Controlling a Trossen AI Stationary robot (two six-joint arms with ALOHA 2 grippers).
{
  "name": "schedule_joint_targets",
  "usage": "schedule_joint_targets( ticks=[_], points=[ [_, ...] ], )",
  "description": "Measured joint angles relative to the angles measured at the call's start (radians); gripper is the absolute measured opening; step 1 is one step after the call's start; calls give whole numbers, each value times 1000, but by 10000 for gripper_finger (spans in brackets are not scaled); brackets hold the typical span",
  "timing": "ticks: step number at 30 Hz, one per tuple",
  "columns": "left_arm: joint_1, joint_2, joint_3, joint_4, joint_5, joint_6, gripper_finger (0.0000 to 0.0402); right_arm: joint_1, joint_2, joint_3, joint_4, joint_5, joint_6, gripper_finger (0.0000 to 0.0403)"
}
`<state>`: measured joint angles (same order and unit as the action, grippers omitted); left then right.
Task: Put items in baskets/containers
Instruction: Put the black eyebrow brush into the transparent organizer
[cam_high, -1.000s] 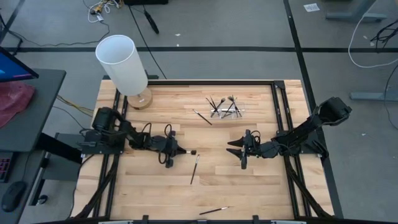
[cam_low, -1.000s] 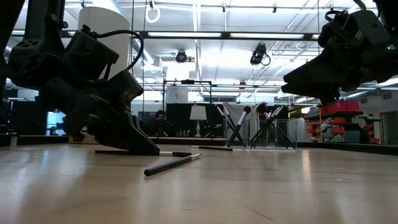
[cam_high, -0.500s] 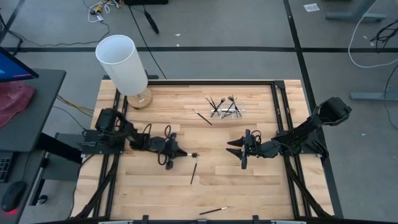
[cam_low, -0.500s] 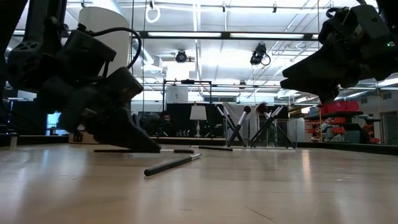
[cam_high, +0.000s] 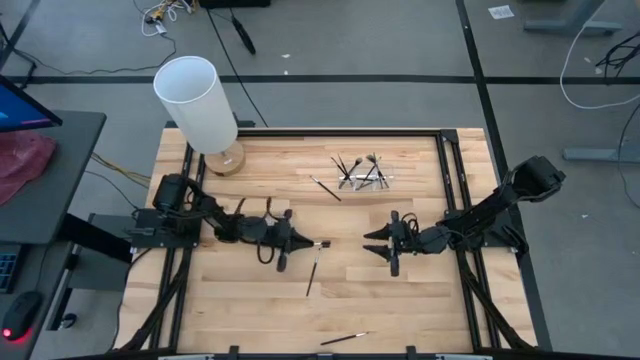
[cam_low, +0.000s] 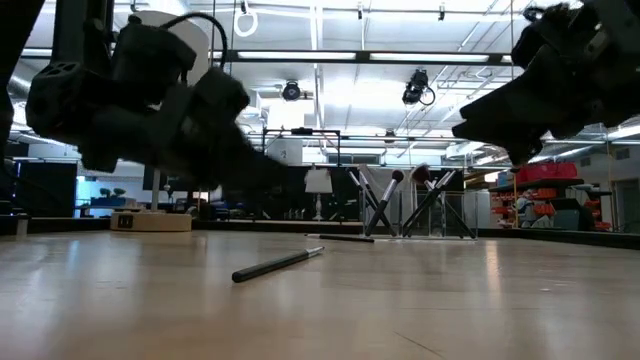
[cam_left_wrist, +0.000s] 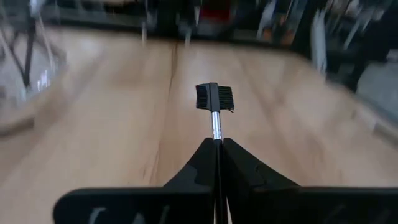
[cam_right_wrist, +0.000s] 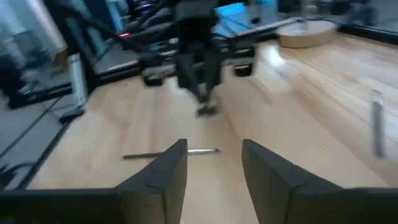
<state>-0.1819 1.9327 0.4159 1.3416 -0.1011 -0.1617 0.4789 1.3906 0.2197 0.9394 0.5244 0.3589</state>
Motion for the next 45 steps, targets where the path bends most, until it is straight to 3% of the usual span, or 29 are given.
schedule_joint_targets(
  ticks=[5,12,18,25,38,41,45],
  points=[
    [10,-1,44,141,-1,1,12,-1,72,67,0,-31,-109,157],
    [17,-2,155,209,-2,29,12,-39,279,212,28,79,-134,157],
    [17,-2,243,208,-2,78,13,-49,403,283,336,88,-292,157],
    [17,-2,289,209,-2,106,12,-38,406,283,571,217,-419,157],
    [16,-2,290,203,-2,106,15,-32,402,341,623,140,-499,154],
    [16,-2,290,202,-2,106,14,-32,401,344,621,138,-507,135],
    [16,-3,290,201,1,105,12,-31,401,344,620,140,-511,78]
  ],
)
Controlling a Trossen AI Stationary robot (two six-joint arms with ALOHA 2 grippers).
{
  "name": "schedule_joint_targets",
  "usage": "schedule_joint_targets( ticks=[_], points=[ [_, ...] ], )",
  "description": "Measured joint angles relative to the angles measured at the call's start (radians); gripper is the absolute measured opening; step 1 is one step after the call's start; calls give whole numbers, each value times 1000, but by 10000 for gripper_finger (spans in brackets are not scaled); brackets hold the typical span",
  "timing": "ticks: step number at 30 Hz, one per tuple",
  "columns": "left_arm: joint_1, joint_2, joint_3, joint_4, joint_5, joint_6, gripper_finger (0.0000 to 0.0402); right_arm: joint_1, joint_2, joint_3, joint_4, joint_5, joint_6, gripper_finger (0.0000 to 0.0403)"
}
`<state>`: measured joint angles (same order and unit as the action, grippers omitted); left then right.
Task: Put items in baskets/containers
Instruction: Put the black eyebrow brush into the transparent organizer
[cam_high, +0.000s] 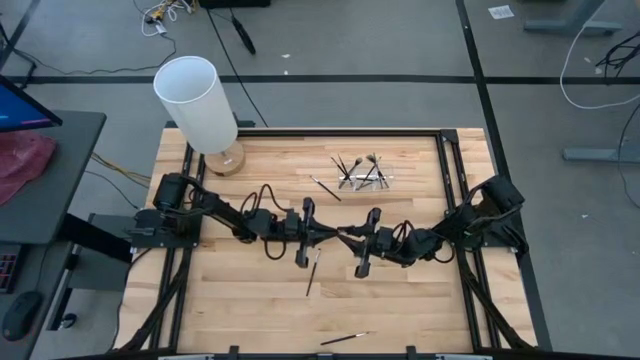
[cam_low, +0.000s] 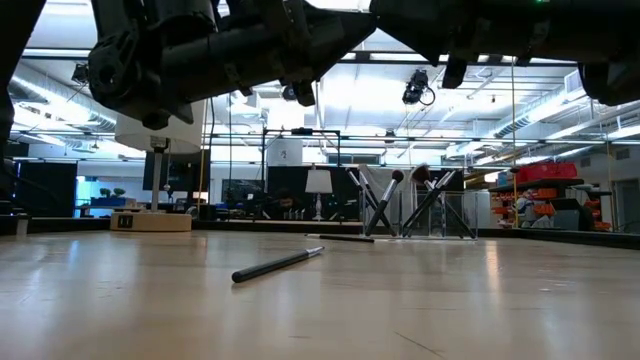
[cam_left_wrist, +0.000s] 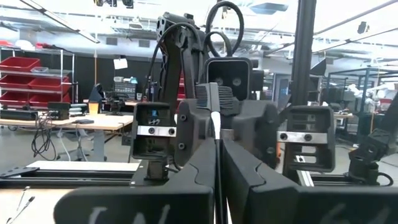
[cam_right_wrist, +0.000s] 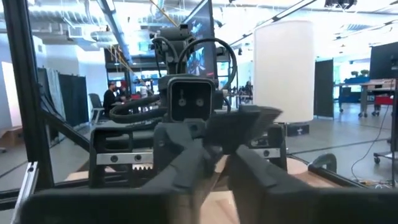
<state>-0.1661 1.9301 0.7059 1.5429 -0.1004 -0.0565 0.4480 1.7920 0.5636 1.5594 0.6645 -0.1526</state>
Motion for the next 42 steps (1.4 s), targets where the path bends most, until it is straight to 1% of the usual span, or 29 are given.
schedule_joint_targets(
  ticks=[3,5,6,8,11,13,15,17,20,23,25,27,30,34,38,42],
  points=[
    [0,0,0,-1,10,-4,23,8,0,0,0,1,-17,23],
    [0,0,0,-13,4,-9,39,19,-2,0,-6,13,-41,13],
    [0,0,1,-28,-1,-10,47,28,-10,0,-23,50,-50,14],
    [2,-1,1,-57,-11,-6,67,55,-52,-2,-75,175,-76,18],
    [9,-2,1,-135,-16,-3,100,103,-163,-2,-245,377,-129,11],
    [18,-1,0,-189,-22,-6,123,127,-261,-2,-389,476,-131,10],
    [28,-1,0,-218,-34,-12,144,137,-368,-2,-552,542,-92,10],
    [38,-1,0,-236,-39,-25,161,137,-483,-2,-728,556,-24,10],
    [43,-1,0,-233,-41,-42,178,101,-648,-2,-982,520,108,10],
    [41,-1,4,-234,-37,-41,185,22,-784,-2,-1215,450,249,10],
    [41,-1,12,-238,-36,-41,184,-52,-839,-2,-1344,392,332,10],
    [42,-1,20,-252,-37,-41,181,-143,-862,-2,-1428,311,394,10],
    [40,-1,28,-256,-37,-41,177,-282,-853,-2,-1490,181,440,10],
    [40,0,28,-259,-37,-41,177,-433,-797,-2,-1505,84,461,9],
    [39,0,28,-263,-37,-42,177,-543,-725,-2,-1499,-37,504,9],
    [39,0,28,-264,-37,-44,177,-612,-637,-2,-1474,-129,535,14]
  ],
)
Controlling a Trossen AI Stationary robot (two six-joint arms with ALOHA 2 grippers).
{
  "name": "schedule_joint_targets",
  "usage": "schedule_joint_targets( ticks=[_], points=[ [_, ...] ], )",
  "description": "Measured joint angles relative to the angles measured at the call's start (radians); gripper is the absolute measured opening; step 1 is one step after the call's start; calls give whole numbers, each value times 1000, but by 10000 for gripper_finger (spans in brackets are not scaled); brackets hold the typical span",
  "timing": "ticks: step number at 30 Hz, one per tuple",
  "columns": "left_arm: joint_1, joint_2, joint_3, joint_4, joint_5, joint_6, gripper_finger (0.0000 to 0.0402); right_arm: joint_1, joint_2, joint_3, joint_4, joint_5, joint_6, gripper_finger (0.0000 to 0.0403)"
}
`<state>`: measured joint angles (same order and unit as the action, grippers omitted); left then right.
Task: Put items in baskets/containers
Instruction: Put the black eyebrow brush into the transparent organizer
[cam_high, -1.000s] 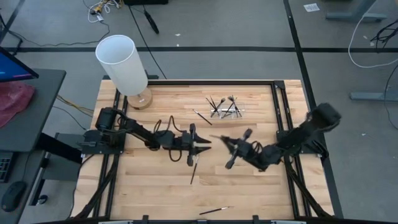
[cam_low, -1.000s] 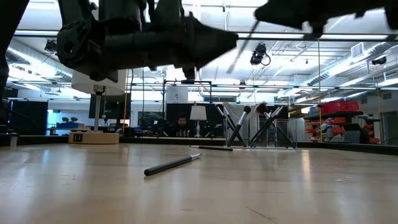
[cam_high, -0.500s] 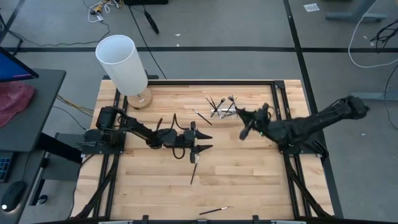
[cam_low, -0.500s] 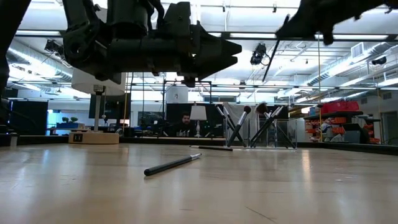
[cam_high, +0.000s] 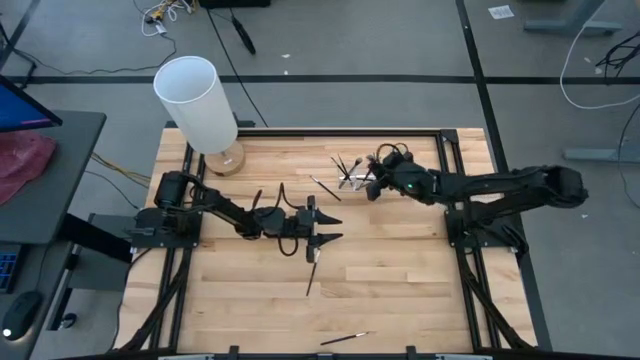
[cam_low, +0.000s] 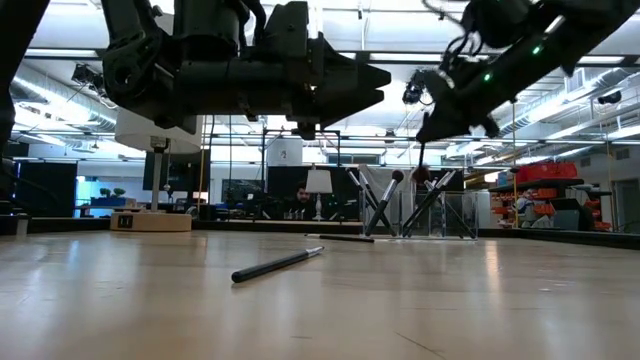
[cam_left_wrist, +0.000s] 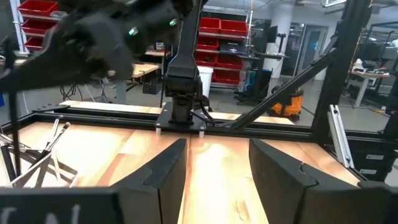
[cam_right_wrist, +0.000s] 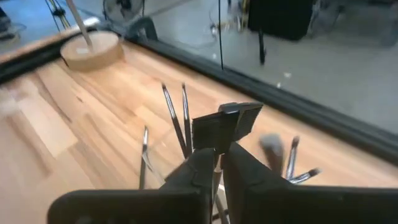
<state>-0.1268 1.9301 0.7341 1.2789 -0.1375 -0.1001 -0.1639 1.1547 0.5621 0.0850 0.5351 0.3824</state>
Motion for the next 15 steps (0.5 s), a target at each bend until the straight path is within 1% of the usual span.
schedule_joint_targets(
  ticks=[7,11,15],
  points=[
    [0,0,0,-3,0,-1,177,-42,115,0,94,-117,3,16],
    [0,0,0,-15,0,-1,177,-53,137,0,111,-146,21,23],
    [0,0,0,-22,0,-1,177,-58,139,0,107,-164,24,46]
  ],
)
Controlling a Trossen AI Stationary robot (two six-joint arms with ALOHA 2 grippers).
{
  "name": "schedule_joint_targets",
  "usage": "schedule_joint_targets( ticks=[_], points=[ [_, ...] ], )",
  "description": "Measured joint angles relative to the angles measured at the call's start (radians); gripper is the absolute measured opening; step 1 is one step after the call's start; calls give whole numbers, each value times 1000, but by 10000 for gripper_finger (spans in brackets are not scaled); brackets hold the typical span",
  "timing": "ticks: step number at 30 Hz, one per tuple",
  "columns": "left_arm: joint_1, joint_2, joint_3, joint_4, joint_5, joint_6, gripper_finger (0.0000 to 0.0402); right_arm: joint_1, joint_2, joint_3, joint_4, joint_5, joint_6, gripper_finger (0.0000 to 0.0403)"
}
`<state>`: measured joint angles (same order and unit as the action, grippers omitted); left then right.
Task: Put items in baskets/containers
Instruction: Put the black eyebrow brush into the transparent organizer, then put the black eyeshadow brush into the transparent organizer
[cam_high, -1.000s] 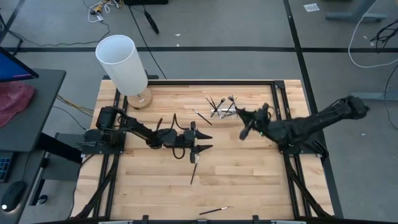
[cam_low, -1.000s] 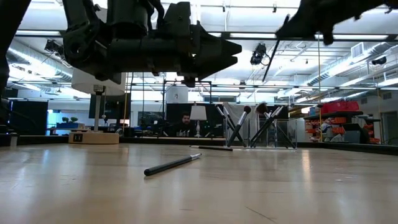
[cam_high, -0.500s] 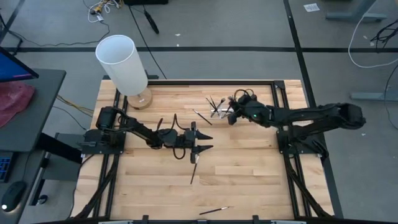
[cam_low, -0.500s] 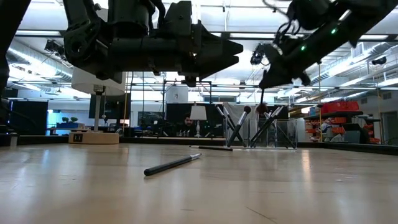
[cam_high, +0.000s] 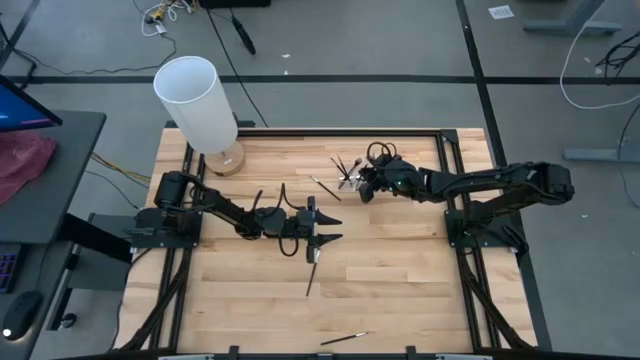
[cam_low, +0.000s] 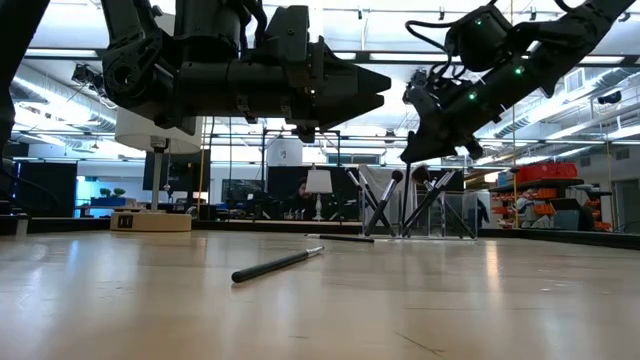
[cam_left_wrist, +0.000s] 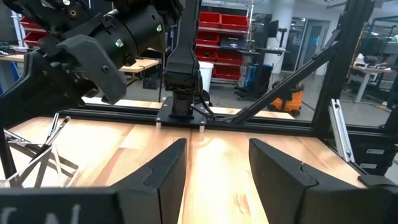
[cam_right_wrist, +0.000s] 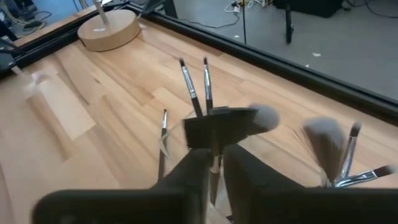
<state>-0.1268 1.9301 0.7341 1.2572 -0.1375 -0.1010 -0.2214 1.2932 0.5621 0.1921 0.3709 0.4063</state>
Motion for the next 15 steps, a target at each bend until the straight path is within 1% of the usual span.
schedule_joint_targets(
  ticks=[3,8,12,15],
  points=[
    [0,0,0,0,0,0,177,0,-4,0,-1,-1,-16,80],
    [0,0,0,0,0,0,177,-20,-40,0,-63,0,-23,155],
    [0,0,0,0,0,0,177,-32,-128,0,-132,6,-23,205],
    [0,0,0,0,0,0,177,-27,-219,0,-163,5,-22,221]
  ],
)
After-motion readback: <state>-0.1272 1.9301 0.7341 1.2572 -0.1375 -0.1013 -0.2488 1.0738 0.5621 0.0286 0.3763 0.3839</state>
